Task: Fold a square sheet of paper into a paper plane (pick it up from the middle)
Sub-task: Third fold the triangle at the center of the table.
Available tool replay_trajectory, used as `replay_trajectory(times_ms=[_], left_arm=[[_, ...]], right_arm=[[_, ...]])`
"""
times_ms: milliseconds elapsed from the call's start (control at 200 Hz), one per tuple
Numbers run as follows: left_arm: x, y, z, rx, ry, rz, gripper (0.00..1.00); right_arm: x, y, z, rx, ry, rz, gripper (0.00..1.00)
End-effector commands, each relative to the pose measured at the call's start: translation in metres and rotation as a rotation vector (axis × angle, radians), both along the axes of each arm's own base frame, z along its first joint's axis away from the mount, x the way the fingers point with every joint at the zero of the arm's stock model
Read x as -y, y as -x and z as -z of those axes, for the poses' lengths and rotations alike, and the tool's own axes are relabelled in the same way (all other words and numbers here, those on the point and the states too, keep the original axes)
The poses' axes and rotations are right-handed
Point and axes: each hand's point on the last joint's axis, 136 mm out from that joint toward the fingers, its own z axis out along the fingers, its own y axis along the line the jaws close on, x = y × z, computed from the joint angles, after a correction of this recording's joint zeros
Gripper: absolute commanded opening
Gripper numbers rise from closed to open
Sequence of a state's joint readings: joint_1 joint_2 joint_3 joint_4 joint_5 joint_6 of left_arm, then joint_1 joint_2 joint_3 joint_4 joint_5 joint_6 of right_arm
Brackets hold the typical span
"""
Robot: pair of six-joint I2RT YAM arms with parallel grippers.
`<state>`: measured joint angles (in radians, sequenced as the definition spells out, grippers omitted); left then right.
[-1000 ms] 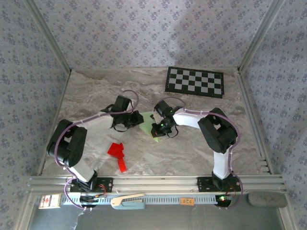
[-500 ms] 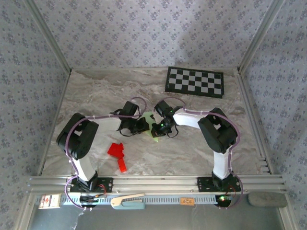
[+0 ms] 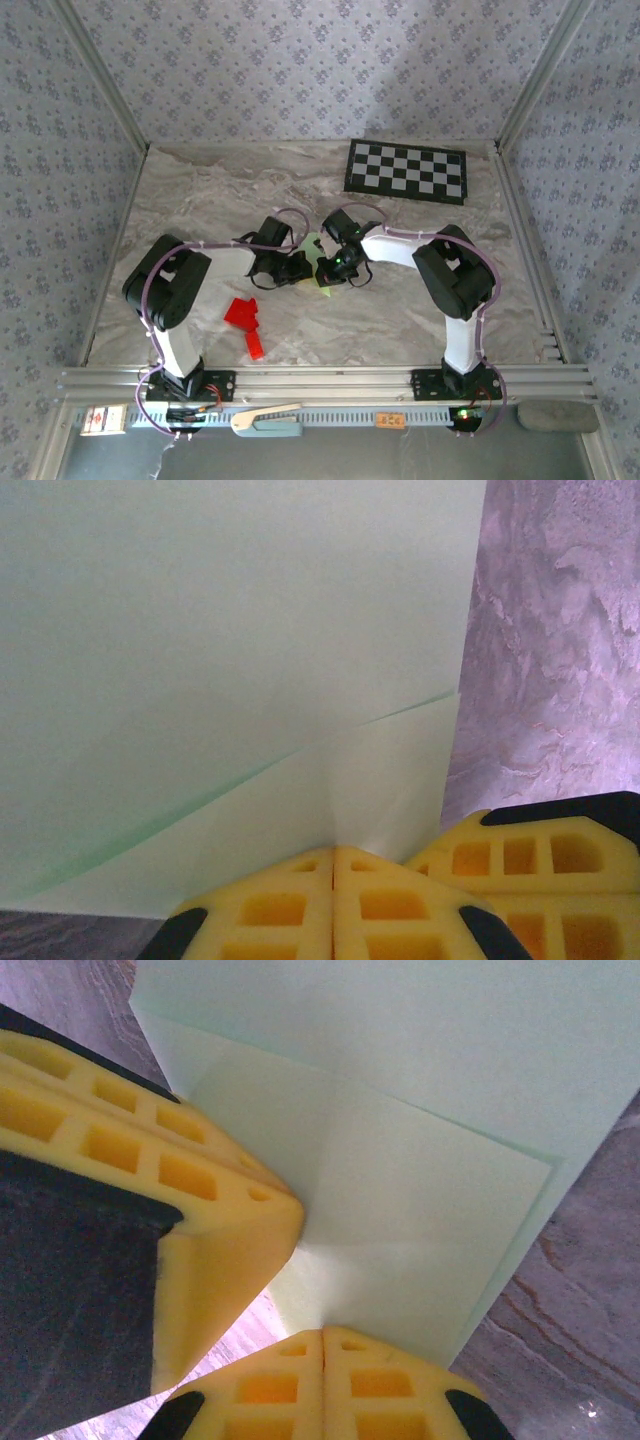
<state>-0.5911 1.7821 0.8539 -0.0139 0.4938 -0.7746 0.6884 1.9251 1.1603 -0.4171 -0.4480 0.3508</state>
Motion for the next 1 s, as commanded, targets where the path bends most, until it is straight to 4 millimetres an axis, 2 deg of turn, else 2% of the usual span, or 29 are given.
replay_trajectory(times_ms=[0, 250, 515, 600, 700, 780, 855, 994], left_arm=[[-0.026, -0.001, 0.030, -0.005, -0.144, -0.039, 0.07], [-0.056, -0.022, 0.029, -0.004, -0.209, -0.107, 0.07], [-0.091, -0.029, 0.036, -0.045, -0.301, -0.136, 0.07], [-0.098, -0.033, 0.031, -0.041, -0.305, -0.147, 0.07], [-0.100, -0.039, 0.016, -0.012, -0.289, -0.161, 0.07], [-0.099, -0.045, -0.004, 0.024, -0.266, -0.170, 0.07], [-0.097, -0.050, -0.023, 0.058, -0.234, -0.190, 0.09], [-0.093, -0.052, -0.047, 0.084, -0.165, -0.247, 0.17]], right_arm=[[0.068, 0.037, 0.060, -0.139, 0.322, 0.021, 0.05], [0.079, 0.042, 0.065, -0.142, 0.365, 0.019, 0.04], [0.078, 0.041, 0.064, -0.138, 0.362, 0.019, 0.04], [0.078, 0.041, 0.063, -0.136, 0.359, 0.022, 0.04], [0.074, 0.038, 0.060, -0.128, 0.339, 0.020, 0.04], [0.063, 0.031, 0.049, -0.105, 0.289, 0.020, 0.06], [0.047, 0.021, 0.031, -0.072, 0.219, 0.017, 0.08], [0.015, -0.004, -0.022, 0.035, 0.047, 0.024, 0.16]])
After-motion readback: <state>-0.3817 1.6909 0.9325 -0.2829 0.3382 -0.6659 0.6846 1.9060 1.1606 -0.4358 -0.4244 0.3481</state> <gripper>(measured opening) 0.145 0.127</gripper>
